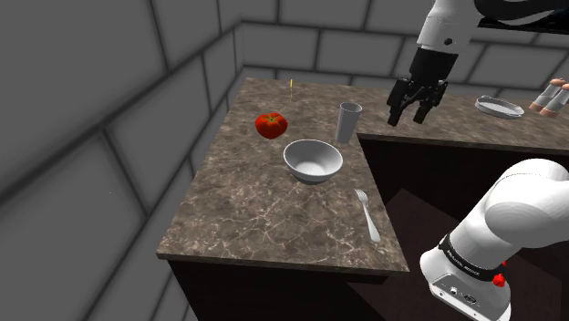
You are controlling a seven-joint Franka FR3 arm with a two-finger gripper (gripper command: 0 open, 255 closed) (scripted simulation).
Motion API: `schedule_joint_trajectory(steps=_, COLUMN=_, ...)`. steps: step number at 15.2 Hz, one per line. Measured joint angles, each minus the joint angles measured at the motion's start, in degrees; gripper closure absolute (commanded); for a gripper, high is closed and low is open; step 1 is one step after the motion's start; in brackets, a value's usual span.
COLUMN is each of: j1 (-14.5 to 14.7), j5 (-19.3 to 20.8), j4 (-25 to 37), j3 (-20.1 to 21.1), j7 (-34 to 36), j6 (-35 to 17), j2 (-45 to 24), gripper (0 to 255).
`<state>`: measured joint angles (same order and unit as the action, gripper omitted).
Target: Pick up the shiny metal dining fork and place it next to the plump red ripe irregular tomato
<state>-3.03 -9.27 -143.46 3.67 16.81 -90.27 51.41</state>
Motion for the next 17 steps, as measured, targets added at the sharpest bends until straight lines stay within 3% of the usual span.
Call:
schedule_joint_trajectory(steps=9, j1=-0.2, j5=-7.9, j4=-15.6, j3=9.3, j7=14.0, j6=-11.0, j2=3.0, gripper=0)
schedule_joint_trajectory(steps=17, j1=2.3, j5=-18.3, j4=-24.6, j3=20.0, j7=25.8, j6=-25.6, j2=-3.7, gripper=0)
